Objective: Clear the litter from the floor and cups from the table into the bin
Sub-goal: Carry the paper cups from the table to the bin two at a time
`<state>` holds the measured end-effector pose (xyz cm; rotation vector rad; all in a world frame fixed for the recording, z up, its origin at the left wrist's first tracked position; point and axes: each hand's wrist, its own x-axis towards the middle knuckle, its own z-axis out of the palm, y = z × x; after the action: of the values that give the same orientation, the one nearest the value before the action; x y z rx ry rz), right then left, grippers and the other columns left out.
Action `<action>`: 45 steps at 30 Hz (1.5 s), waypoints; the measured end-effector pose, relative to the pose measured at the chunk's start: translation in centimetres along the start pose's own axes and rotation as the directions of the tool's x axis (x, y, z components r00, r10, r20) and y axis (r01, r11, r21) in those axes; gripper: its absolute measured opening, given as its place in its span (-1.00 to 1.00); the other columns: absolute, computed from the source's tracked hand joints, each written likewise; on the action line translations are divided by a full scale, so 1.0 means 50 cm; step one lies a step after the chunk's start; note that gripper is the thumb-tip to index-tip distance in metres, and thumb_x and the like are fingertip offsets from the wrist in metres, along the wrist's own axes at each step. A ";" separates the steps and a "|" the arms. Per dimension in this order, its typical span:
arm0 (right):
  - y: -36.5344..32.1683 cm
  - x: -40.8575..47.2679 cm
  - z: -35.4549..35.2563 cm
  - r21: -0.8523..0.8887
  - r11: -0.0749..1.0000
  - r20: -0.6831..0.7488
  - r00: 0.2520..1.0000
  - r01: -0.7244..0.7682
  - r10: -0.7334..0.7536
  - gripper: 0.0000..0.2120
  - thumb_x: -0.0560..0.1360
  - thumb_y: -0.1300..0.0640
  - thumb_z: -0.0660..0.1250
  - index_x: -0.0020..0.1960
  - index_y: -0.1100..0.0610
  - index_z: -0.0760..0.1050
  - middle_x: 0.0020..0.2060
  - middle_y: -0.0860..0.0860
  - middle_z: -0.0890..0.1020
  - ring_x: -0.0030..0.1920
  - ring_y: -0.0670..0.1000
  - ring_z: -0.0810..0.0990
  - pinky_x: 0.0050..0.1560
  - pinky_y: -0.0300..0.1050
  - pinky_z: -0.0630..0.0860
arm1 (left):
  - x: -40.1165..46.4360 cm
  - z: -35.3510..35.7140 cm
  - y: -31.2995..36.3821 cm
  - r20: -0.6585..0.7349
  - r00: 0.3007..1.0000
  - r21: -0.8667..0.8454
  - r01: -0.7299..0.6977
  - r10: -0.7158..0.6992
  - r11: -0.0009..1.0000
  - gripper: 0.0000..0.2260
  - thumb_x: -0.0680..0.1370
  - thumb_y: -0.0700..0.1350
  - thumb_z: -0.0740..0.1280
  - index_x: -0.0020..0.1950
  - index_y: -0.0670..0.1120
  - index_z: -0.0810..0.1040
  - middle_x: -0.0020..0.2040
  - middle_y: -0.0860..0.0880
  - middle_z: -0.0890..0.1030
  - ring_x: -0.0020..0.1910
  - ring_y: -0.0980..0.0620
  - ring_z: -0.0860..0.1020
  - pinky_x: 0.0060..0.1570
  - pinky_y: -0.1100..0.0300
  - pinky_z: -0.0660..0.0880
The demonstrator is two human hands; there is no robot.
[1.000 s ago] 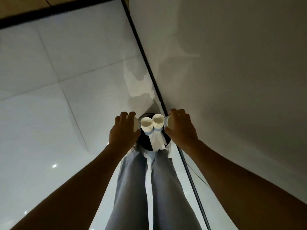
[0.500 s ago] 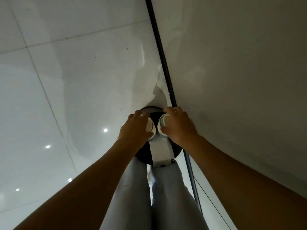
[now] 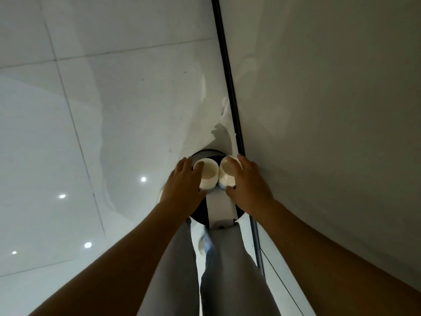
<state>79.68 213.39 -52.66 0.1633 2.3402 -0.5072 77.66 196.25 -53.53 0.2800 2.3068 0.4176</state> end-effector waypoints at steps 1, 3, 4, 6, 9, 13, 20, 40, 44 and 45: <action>-0.015 -0.022 -0.013 0.006 1.000 -0.010 1.000 0.009 -0.009 -0.34 0.49 0.09 0.40 0.50 0.02 0.18 0.49 0.06 0.20 0.45 0.13 0.19 0.34 0.00 0.36 | -0.024 -0.017 0.003 -0.009 1.000 -0.008 0.012 -0.012 1.000 -0.32 0.48 0.06 0.41 0.50 -0.03 0.19 0.49 -0.09 0.21 0.48 -0.09 0.17 0.37 0.06 0.28; -0.051 -0.072 -0.041 -0.012 1.000 -0.012 1.000 0.013 -0.013 -0.37 0.52 0.06 0.36 0.51 0.05 0.17 0.47 0.05 0.23 0.44 0.11 0.21 0.35 -0.01 0.39 | -0.080 -0.055 0.012 -0.019 0.999 -0.020 0.029 -0.030 0.999 -0.33 0.49 0.05 0.40 0.51 -0.02 0.17 0.50 -0.07 0.21 0.48 -0.08 0.15 0.39 0.08 0.25; -0.070 -0.097 -0.055 -0.022 1.000 -0.010 1.000 0.009 -0.009 -0.37 0.54 0.05 0.33 0.52 0.05 0.14 0.48 0.05 0.23 0.45 0.10 0.20 0.36 0.00 0.39 | -0.109 -0.071 0.017 -0.022 0.999 -0.025 0.033 -0.033 0.999 -0.35 0.50 0.05 0.39 0.50 -0.01 0.18 0.49 -0.06 0.21 0.48 -0.07 0.15 0.39 0.09 0.25; -0.114 -0.154 -0.091 -0.030 0.999 0.002 1.000 0.012 -0.012 -0.38 0.56 0.01 0.29 0.53 0.04 0.11 0.48 0.04 0.22 0.47 0.09 0.19 0.37 -0.01 0.38 | -0.175 -0.110 0.036 -0.030 0.999 -0.035 0.043 -0.044 0.998 -0.40 0.51 0.03 0.37 0.49 -0.01 0.20 0.49 -0.04 0.23 0.48 -0.06 0.17 0.39 0.11 0.25; -0.177 -0.237 -0.140 -0.022 0.997 0.035 0.997 0.069 -0.068 -0.41 0.59 -0.03 0.25 0.54 0.04 0.10 0.48 0.03 0.25 0.48 0.07 0.21 0.40 -0.03 0.36 | -0.270 -0.155 0.062 -0.072 0.995 -0.044 0.058 -0.061 0.997 -0.47 0.55 0.01 0.33 0.47 0.00 0.23 0.46 -0.02 0.28 0.45 -0.02 0.23 0.38 0.17 0.25; -0.241 -0.345 -0.194 -0.110 0.972 0.065 0.977 0.209 -0.203 -0.45 0.61 -0.03 0.21 0.53 0.04 0.11 0.48 0.04 0.26 0.46 0.07 0.25 0.40 -0.02 0.35 | -0.399 -0.200 0.098 -0.174 0.978 -0.061 0.106 -0.115 0.992 -0.54 0.59 -0.02 0.23 0.48 0.00 0.22 0.42 -0.01 0.32 0.41 0.01 0.27 0.37 0.22 0.22; -0.343 -0.541 -0.240 -0.430 0.772 0.233 0.883 0.469 -0.406 -0.48 0.58 0.04 0.24 0.48 0.05 0.16 0.38 0.11 0.32 0.34 0.17 0.34 0.26 0.05 0.41 | -0.656 -0.225 0.144 -0.268 0.914 -0.074 0.295 -0.304 0.953 -0.50 0.59 -0.02 0.24 0.50 -0.04 0.19 0.46 -0.05 0.28 0.44 -0.04 0.24 0.41 0.15 0.18; -0.989 -1.123 0.214 -0.530 -0.115 0.668 0.330 0.840 -0.667 -0.47 0.55 0.02 0.25 0.46 0.04 0.18 0.33 0.09 0.37 0.29 0.15 0.38 0.18 0.05 0.38 | -1.543 -0.007 -0.182 -0.201 0.260 -0.681 0.656 -0.945 0.325 -0.57 0.57 0.02 0.24 0.40 -0.08 0.33 0.30 -0.06 0.45 0.27 -0.05 0.41 0.30 0.14 0.31; -1.104 -1.255 0.378 -0.446 -0.229 0.739 0.212 0.865 -0.640 -0.47 0.56 0.04 0.23 0.48 0.04 0.15 0.36 0.09 0.35 0.31 0.14 0.36 0.21 0.05 0.37 | -1.720 0.084 -0.275 -0.129 0.159 -0.726 0.657 -0.979 0.203 -0.58 0.57 0.00 0.23 0.41 -0.08 0.32 0.30 -0.05 0.44 0.27 -0.05 0.40 0.31 0.14 0.28; -1.135 -1.287 0.420 -0.424 -0.259 0.755 0.181 0.868 -0.631 -0.47 0.56 0.05 0.22 0.48 0.04 0.16 0.36 0.09 0.35 0.31 0.14 0.36 0.22 0.05 0.38 | -1.764 0.109 -0.302 -0.106 0.132 -0.736 0.656 -0.985 0.168 -0.57 0.57 0.00 0.23 0.42 -0.07 0.31 0.30 -0.05 0.44 0.28 -0.05 0.40 0.33 0.13 0.27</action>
<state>125.29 154.80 -4.80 -2.0117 1.7375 0.2402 141.02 155.01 -5.36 -1.7677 2.2475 0.5004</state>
